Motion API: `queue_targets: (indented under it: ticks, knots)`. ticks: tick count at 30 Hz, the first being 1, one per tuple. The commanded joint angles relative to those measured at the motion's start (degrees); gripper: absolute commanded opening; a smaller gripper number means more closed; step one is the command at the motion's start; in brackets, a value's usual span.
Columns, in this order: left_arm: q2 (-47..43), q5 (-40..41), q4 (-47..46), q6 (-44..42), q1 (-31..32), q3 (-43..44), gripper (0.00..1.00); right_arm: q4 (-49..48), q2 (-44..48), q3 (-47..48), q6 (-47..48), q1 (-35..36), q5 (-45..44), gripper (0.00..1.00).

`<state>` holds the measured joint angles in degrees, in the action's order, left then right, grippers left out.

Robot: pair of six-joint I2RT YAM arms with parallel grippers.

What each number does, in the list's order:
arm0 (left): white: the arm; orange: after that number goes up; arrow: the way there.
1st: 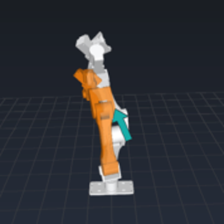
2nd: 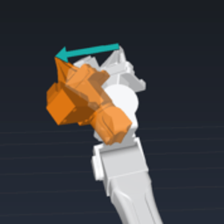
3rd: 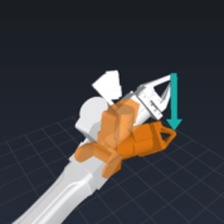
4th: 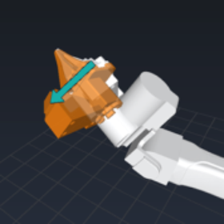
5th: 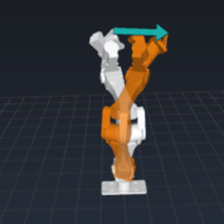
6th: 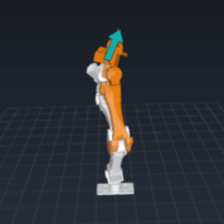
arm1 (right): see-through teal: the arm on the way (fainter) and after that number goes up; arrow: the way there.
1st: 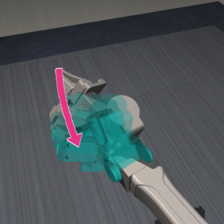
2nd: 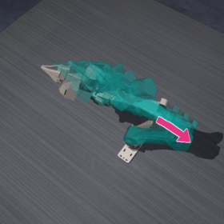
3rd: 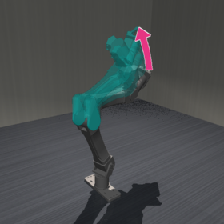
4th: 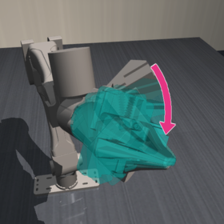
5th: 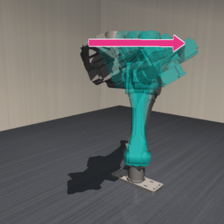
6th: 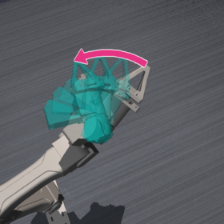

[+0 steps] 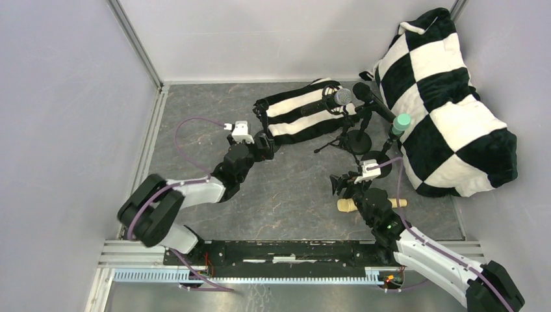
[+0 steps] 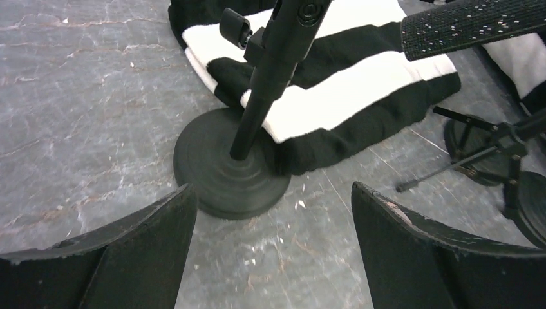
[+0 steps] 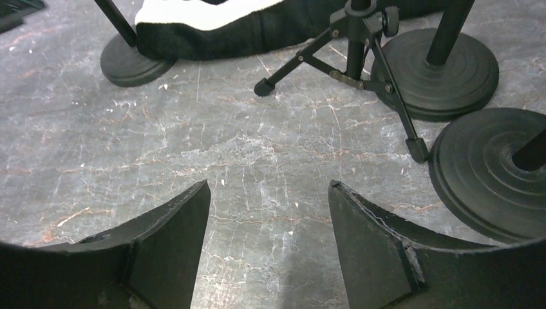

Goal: Attach the microphones to the stand

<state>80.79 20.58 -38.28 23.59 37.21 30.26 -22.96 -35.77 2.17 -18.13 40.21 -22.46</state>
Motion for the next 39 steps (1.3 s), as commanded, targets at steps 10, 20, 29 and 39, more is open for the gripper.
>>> queue_targets:
  ticks: [10, 20, 29, 39]
  knots:
    - [24.18, 1.87, -19.86, -6.94, -1.7, 14.2, 0.87, 2.62, 7.64, -1.38, 0.84, 0.26, -0.13, 0.75]
    - [33.73, -2.84, -18.48, -4.78, -4.96, 21.36, 0.6, 5.18, 10.02, -1.12, 2.39, 0.31, -1.1, 0.75]
    - [31.0, -9.58, -18.18, -8.11, -5.09, 19.31, 0.23, 5.28, 9.75, -0.69, 2.65, 0.27, -1.06, 0.76]
    - [20.09, -7.12, -19.07, -9.79, -4.76, 7.58, 0.16, 18.5, 6.07, 8.37, 1.32, 0.28, -2.42, 0.76]
